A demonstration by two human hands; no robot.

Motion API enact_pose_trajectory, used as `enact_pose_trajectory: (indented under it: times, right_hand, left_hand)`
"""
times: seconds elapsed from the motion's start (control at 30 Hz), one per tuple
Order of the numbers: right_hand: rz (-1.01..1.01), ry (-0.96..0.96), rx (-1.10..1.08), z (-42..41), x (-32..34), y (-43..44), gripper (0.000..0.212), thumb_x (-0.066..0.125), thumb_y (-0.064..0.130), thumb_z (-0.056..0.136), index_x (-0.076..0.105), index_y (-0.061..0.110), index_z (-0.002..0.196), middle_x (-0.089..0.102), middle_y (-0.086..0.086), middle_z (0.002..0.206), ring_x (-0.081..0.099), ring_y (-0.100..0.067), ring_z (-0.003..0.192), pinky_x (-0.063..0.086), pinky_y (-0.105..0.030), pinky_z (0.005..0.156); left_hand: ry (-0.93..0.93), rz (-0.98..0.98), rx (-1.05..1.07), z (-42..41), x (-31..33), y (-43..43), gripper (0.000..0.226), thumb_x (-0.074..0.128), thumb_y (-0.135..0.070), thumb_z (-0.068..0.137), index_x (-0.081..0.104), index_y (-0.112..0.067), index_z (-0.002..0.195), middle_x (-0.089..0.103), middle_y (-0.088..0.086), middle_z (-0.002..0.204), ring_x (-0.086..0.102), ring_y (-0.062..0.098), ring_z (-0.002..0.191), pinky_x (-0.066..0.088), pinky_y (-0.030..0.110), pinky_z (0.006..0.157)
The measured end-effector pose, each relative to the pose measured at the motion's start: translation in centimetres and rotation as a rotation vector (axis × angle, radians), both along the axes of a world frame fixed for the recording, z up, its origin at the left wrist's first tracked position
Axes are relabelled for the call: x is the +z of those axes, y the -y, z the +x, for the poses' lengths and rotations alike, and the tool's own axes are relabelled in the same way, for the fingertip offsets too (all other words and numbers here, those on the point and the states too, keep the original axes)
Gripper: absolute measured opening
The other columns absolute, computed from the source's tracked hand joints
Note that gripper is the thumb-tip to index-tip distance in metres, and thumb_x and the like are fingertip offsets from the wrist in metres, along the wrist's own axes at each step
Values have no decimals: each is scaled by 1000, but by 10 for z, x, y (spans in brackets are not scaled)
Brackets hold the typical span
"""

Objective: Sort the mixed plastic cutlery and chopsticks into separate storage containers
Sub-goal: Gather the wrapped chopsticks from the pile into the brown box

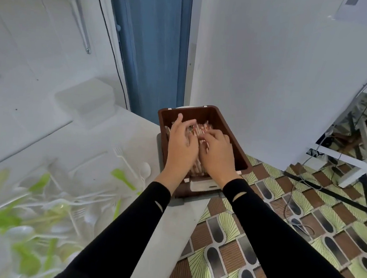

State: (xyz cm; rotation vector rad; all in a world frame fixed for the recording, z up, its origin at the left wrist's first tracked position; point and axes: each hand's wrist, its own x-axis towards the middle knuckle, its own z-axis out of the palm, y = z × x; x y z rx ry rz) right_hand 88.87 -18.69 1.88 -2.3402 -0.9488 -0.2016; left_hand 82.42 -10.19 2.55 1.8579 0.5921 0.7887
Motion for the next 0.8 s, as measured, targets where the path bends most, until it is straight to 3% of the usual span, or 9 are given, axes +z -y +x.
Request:
enact_pose_trajectory:
  times: [0.07,0.17,0.33,0.4,0.5,0.63,0.8]
  right_hand:
    - [142,35,68,-25,2,4,23,53,14,91,71,18,105,59,-6,119,49,-26,109,43,-40,93]
    - [257,37,183,-77,-1,5,30,44,21,88,73,17,94,61,-3,107,54,-24,101,44,-37,89]
    - [115,-38,496,-204,-19,-14,33,40,18,84,73,17,90,62,-4,100,56,-29,95,45,-35,87]
    - [1,-20,631,-252,-26,-22,35,39,22,84,73,19,92,63,-3,102,56,-30,96,47,-39,86]
    - [-124,-109,870,-345,-36,-31,27,48,14,91,73,21,100,63,0,104,57,-23,101,45,-35,84]
    - [-116,-189,1066,-467,-54,-28,24,52,11,93,72,21,101,58,3,110,53,-17,109,46,-32,84]
    - [-135,-241,1275,-590,-61,-21,22,52,13,94,71,18,101,57,3,109,51,-17,110,48,-37,89]
  left_hand:
    - [83,3,21,-30,6,2,28,49,-10,99,56,-31,116,36,-7,150,30,2,137,24,11,111]
    - [27,-23,64,-91,-6,-8,27,47,-6,97,59,-28,108,49,-10,133,44,3,123,37,14,101]
    - [-59,-178,201,-252,-34,-30,36,41,3,91,66,-23,92,69,-6,102,69,12,91,54,31,86]
    - [-95,-202,249,-315,-43,-32,36,39,5,91,66,-19,90,71,-2,99,70,12,84,54,25,77]
    - [-104,-236,405,-442,-58,-27,36,38,7,92,66,-17,89,70,0,99,68,4,75,49,18,69]
    - [-97,-325,706,-609,-76,1,38,37,6,93,65,-20,87,69,-2,99,65,11,79,47,24,72]
    - [-39,-329,961,-748,-69,47,37,37,6,90,66,-18,87,71,1,100,66,11,78,48,27,73]
